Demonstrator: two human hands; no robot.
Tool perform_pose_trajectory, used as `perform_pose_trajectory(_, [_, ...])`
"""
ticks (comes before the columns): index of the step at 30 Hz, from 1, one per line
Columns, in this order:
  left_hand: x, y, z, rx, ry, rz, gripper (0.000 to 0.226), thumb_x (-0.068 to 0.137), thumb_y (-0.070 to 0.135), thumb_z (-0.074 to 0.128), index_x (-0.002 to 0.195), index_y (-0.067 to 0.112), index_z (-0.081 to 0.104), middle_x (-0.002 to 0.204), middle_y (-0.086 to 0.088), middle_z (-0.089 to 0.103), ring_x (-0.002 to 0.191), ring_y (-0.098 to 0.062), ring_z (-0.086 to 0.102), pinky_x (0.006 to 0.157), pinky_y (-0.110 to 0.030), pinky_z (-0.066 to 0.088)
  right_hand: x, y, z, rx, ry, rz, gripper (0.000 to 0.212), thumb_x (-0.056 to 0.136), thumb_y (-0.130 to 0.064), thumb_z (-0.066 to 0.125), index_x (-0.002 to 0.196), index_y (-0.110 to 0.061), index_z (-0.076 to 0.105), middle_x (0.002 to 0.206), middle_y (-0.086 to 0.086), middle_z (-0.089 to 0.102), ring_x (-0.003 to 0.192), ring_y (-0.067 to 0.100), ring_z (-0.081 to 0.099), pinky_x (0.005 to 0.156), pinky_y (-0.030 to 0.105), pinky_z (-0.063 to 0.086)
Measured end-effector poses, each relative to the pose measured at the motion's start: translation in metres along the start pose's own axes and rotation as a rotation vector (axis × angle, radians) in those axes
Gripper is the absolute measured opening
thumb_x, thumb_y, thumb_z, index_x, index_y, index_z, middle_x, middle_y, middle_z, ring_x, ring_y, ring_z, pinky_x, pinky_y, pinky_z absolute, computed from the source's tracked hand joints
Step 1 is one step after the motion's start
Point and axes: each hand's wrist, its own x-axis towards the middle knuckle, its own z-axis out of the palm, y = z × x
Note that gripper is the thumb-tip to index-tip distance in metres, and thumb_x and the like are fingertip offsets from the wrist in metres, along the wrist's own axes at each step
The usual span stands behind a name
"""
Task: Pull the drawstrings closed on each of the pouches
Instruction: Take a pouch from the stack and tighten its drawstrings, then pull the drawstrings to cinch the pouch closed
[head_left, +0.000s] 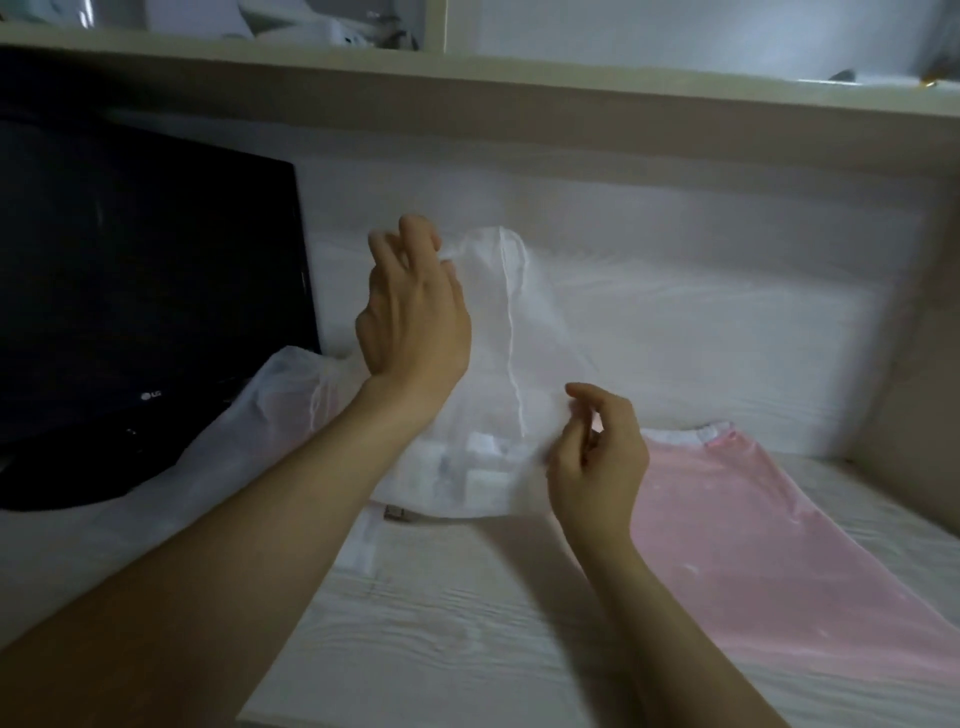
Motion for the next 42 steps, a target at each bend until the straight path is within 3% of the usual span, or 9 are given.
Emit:
perform_pose_trajectory(8, [0.025, -0.059, -0.009, 0.538, -0.038, 0.038, 0.026, 0.09, 0.001, 0.059, 0.114, 0.011, 0.062, 0.13, -0.021, 0.057, 0.108, -0.045, 0.057, 0.091, -0.052, 0.045, -0.027, -0.02, 0.043, 0.222, -0.493, 0.277, 0.044, 0.107, -0.014, 0.051, 0.149, -0.025, 0.053, 0.077, 0.011, 0.064, 0.055, 0.004, 0.046, 0.06, 0.024, 0.044])
perform_pose_trajectory(10, [0.015, -0.076, -0.014, 0.601, -0.215, -0.039, 0.037, 0.087, 0.005, 0.062, 0.124, 0.008, 0.059, 0.146, -0.023, 0.045, 0.128, -0.051, 0.044, 0.112, -0.061, 0.033, -0.039, -0.02, 0.052, 0.094, -0.74, 0.181, 0.057, 0.108, -0.022, 0.047, 0.162, -0.021, 0.031, 0.118, 0.004, 0.066, 0.092, -0.004, 0.06, 0.091, 0.018, 0.045])
perform_pose_trajectory(12, [-0.001, -0.088, -0.017, 0.67, -0.497, -0.163, 0.054, 0.087, 0.02, 0.066, 0.138, 0.011, 0.053, 0.156, -0.02, 0.03, 0.139, -0.049, 0.029, 0.118, -0.06, 0.024, -0.049, -0.019, 0.06, -0.029, -0.944, 0.065, 0.066, 0.11, -0.024, 0.044, 0.166, -0.015, 0.012, 0.162, -0.003, 0.034, 0.142, 0.0, 0.037, 0.112, 0.003, 0.018])
perform_pose_trajectory(15, [-0.029, -0.104, -0.011, 0.659, -0.916, -0.33, 0.069, 0.098, 0.048, 0.049, 0.158, 0.018, 0.034, 0.163, -0.016, 0.018, 0.143, -0.048, 0.023, 0.118, -0.062, 0.026, -0.057, -0.017, 0.067, -0.175, -1.125, -0.035, 0.067, 0.111, -0.035, 0.04, 0.167, -0.014, 0.009, 0.17, 0.007, 0.026, 0.153, 0.019, 0.031, 0.123, 0.017, 0.019])
perform_pose_trajectory(18, [-0.052, -0.127, -0.002, 0.55, -1.15, -0.421, 0.092, 0.096, 0.072, 0.04, 0.168, 0.021, 0.012, 0.17, -0.018, 0.014, 0.148, -0.051, 0.026, 0.12, -0.063, 0.029, -0.06, -0.026, 0.066, -0.192, -1.071, -0.142, 0.053, 0.111, -0.044, 0.032, 0.159, -0.021, 0.035, 0.151, 0.009, 0.056, 0.133, 0.031, 0.055, 0.11, 0.045, 0.043])
perform_pose_trajectory(23, [-0.074, -0.144, 0.02, 0.43, -1.292, -0.417, 0.116, 0.078, 0.086, 0.038, 0.168, 0.028, -0.006, 0.176, -0.018, 0.0, 0.158, -0.049, 0.015, 0.126, -0.059, 0.022, -0.051, -0.015, 0.061, -0.195, -0.897, -0.16, 0.043, 0.107, -0.032, 0.038, 0.147, -0.019, 0.048, 0.094, 0.007, 0.075, 0.087, 0.031, 0.068, 0.077, 0.045, 0.05])
perform_pose_trajectory(30, [-0.081, -0.151, 0.041, 0.385, -1.297, -0.231, 0.093, 0.097, 0.078, 0.034, 0.167, 0.035, -0.009, 0.176, -0.003, -0.018, 0.162, -0.039, -0.009, 0.126, -0.064, 0.006, -0.041, 0.0, 0.054, -0.392, -0.891, -0.13, 0.061, 0.082, -0.046, 0.028, 0.098, -0.013, 0.076, 0.1, 0.008, 0.076, 0.094, 0.032, 0.069, 0.083, 0.046, 0.055])
perform_pose_trajectory(37, [-0.072, -0.111, 0.038, 0.796, -1.154, 0.078, 0.067, 0.103, 0.057, 0.048, 0.155, 0.014, 0.041, 0.158, -0.015, 0.041, 0.143, -0.041, 0.037, 0.117, -0.057, 0.031, -0.026, 0.003, 0.044, -0.64, -0.845, -0.093, 0.045, 0.084, -0.015, 0.048, 0.12, -0.023, 0.073, 0.117, 0.004, 0.072, 0.109, 0.03, 0.065, 0.096, 0.044, 0.05])
perform_pose_trajectory(42, [-0.07, -0.055, 0.043, 0.686, -1.007, 0.191, 0.03, 0.098, 0.02, 0.066, 0.127, 0.02, 0.062, 0.127, -0.005, 0.064, 0.121, -0.03, 0.061, 0.098, -0.038, 0.038, 0.003, 0.023, 0.007, -1.063, -0.808, 0.13, 0.045, 0.086, -0.008, 0.057, 0.128, -0.021, 0.063, 0.125, 0.009, 0.061, 0.12, 0.035, 0.051, 0.1, 0.043, 0.041])
